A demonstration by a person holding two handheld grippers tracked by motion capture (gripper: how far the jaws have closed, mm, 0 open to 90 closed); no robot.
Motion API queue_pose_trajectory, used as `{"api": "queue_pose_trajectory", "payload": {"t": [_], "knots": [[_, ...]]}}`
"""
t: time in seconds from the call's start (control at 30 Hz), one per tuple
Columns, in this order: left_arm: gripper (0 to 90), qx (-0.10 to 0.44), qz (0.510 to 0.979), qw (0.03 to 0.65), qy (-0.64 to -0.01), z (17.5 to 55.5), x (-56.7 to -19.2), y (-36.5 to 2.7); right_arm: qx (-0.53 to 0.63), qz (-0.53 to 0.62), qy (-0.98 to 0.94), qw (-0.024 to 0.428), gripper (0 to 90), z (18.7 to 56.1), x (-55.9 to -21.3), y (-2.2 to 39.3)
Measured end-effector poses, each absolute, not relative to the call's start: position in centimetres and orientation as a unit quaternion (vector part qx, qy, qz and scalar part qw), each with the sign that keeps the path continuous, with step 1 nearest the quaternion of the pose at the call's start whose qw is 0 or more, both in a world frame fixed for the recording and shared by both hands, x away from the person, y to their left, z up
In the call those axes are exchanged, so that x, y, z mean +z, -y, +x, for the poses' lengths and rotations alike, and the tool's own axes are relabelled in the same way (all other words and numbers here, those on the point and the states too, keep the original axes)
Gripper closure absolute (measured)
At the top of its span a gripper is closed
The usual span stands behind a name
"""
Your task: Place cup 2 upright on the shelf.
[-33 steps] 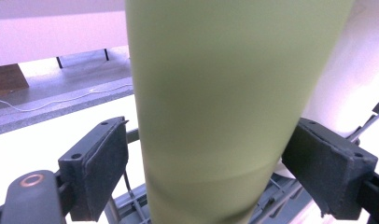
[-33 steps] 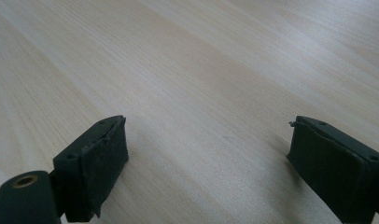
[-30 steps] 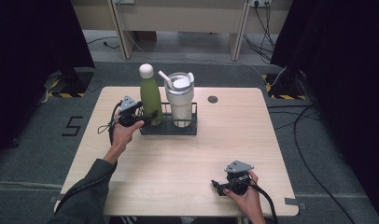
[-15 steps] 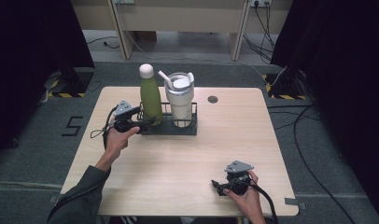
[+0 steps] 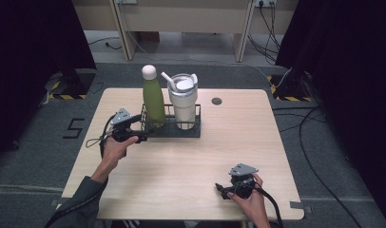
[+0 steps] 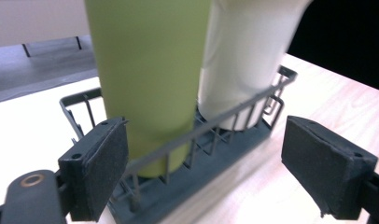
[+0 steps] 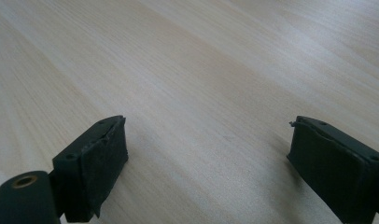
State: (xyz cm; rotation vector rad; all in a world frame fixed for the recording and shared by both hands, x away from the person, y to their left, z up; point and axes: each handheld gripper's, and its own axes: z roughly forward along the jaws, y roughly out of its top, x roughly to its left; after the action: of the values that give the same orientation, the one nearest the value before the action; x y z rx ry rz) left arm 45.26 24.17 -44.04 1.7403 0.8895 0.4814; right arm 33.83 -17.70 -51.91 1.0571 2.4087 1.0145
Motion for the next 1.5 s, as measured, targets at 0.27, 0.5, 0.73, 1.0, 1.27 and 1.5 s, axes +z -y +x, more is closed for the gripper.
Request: {"api": "queue_pose_trajectory", "payload": {"t": [0.27,0.5,0.73,1.0,1.27,1.5], "knots": [[14.7,0.19,0.732,0.541,-0.368,43.7,-44.8,-24.2,0.355,0.37,-0.843,0.16,11.8,33.8,-51.9,17.7],[14.7,0.191,0.741,0.534,-0.359,42.4,-45.5,-23.9,0.355,0.37,-0.843,0.161,11.8,33.8,-51.9,17.7],[14.8,0.185,0.751,0.532,-0.345,41.2,-46.1,-23.7,0.355,0.37,-0.843,0.16,11.8,33.8,-51.9,17.7],[14.7,0.184,0.757,0.528,-0.337,40.2,-46.6,-23.6,0.355,0.37,-0.843,0.161,11.8,33.8,-51.9,17.7],[14.8,0.175,0.762,0.525,-0.336,39.5,-47.5,-23.8,0.355,0.37,-0.843,0.161,11.7,33.8,-51.9,17.7],[14.8,0.175,0.762,0.521,-0.342,38.6,-48.2,-24.5,0.355,0.37,-0.843,0.161,11.8,33.8,-51.9,17.7]]}}
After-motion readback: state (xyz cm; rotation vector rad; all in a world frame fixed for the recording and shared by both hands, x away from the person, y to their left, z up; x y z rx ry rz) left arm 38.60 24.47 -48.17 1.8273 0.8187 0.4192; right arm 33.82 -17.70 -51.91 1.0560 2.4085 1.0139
